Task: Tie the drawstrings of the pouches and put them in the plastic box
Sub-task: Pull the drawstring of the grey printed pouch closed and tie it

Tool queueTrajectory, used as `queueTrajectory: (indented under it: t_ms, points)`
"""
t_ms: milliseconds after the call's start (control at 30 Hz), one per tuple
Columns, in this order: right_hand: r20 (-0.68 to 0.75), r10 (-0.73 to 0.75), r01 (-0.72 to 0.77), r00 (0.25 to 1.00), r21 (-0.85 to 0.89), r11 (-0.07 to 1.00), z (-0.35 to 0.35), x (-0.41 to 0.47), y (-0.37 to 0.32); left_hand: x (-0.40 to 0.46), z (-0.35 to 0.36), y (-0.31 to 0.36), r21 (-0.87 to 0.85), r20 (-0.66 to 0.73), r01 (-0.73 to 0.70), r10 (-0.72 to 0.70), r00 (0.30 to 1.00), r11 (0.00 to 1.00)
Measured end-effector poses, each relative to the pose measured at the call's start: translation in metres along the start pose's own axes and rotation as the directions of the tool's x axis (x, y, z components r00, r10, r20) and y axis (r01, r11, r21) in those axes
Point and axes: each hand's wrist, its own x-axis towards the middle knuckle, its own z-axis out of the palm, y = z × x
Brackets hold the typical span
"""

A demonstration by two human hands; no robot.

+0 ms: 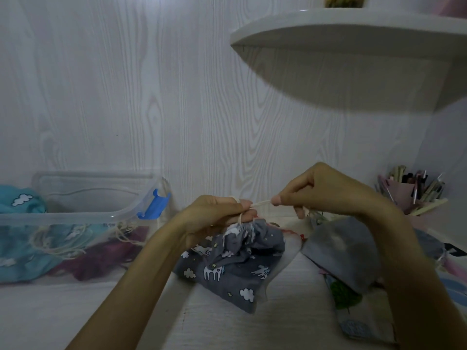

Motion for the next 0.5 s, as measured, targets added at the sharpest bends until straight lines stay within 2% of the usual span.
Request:
queueTrajectory:
  t_ms: [100,133,267,367,500]
  points:
    - [0.222,0.049,-0.052,0.974,0.009,0.999,-0.005,-0.012,-0.009,-0.002,0.001,0.001,-0.010,-0.047,-0.024,0.023,0.999,1.000]
    - [0.244,0.063,-0.066,0.968,0.006,0.998,-0.004,-0.012,-0.007,-0.002,0.002,0.001,0.001,-0.059,-0.030,0.030,0.998,1.000]
    - [0.116,0.071,-0.065,0.991,-0.051,0.997,0.015,0.007,0.005,-0.005,0.007,0.002,0.073,-0.074,-0.058,0.064,0.995,0.996]
    - [0.180,0.059,-0.066,0.982,0.032,0.997,0.036,0.020,0.012,-0.006,0.008,0.001,0.142,-0.098,-0.108,0.123,0.988,0.984]
    - [0.179,0.056,-0.085,0.982,0.158,0.984,0.044,0.026,0.018,-0.006,0.004,0.004,0.272,-0.152,-0.198,0.245,0.957,0.942]
